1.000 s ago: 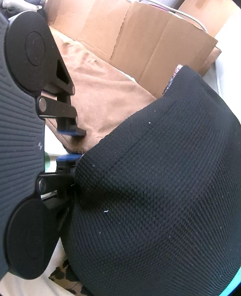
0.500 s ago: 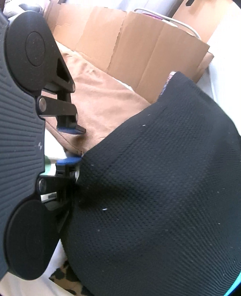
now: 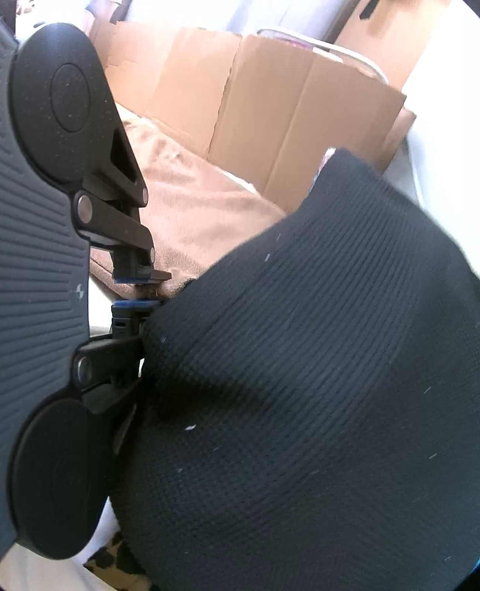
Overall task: Fold clothes
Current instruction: 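Pinch the shirt body with the left gripper while the right gripper holds the sleeve, then pull the sleeve out with the right gripper and open the left gripper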
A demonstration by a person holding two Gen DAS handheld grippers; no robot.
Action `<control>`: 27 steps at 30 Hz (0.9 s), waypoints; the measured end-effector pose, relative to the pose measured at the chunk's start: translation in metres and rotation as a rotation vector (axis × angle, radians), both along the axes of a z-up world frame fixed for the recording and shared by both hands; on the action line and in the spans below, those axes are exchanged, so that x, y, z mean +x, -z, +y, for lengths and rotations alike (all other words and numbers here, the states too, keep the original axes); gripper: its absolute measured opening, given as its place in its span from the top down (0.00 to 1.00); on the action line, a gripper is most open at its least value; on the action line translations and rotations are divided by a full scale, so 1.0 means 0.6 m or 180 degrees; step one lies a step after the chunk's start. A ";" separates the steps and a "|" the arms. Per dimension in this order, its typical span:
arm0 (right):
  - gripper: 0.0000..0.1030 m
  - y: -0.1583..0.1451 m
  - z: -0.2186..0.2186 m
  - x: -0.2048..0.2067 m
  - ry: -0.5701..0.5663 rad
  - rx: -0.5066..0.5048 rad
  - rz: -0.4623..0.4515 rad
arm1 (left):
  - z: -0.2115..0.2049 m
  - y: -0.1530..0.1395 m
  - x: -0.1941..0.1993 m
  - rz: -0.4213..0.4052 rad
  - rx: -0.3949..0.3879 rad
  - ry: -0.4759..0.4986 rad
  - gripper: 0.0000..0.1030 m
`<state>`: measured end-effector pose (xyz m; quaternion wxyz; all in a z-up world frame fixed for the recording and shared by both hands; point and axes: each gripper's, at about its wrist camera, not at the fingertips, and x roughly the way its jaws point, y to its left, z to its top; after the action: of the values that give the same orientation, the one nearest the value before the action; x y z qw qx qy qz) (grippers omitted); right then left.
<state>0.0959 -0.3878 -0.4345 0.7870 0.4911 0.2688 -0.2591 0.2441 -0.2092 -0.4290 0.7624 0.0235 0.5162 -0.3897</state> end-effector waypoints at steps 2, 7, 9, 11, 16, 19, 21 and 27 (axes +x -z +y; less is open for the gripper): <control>0.94 -0.009 0.001 0.003 -0.0038 -0.0022 -0.0038 | -0.002 0.008 0.003 0.0021 0.0023 -0.0024 0.94; 0.94 -0.030 0.008 0.014 -0.0146 -0.0089 -0.0128 | -0.003 0.016 -0.001 0.0010 0.0007 -0.0020 0.94; 0.94 -0.039 0.013 0.019 -0.0217 -0.0131 -0.0164 | -0.001 0.019 -0.001 0.0025 0.0001 -0.0034 0.94; 0.94 -0.048 0.019 0.025 -0.0309 -0.0182 -0.0200 | 0.001 0.021 0.001 0.0045 -0.0008 -0.0047 0.94; 0.94 -0.063 0.028 0.036 -0.0510 -0.0327 -0.0261 | 0.004 0.019 0.001 0.0062 -0.0056 -0.0054 0.94; 0.94 -0.065 0.031 0.043 -0.0562 -0.0335 -0.0281 | 0.007 0.021 -0.001 0.0044 -0.0058 -0.0046 0.94; 0.94 -0.067 0.035 0.049 -0.0623 -0.0337 -0.0298 | 0.009 0.024 0.001 0.0068 -0.0076 -0.0068 0.94; 0.94 -0.095 0.082 0.077 -0.0971 -0.0432 -0.0355 | 0.003 0.028 0.004 0.0071 -0.0065 -0.0075 0.96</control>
<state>0.1421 -0.3387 -0.3772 0.8623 0.4040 0.2779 -0.1266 0.2463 -0.2076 -0.4457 0.7614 0.0053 0.5208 -0.3861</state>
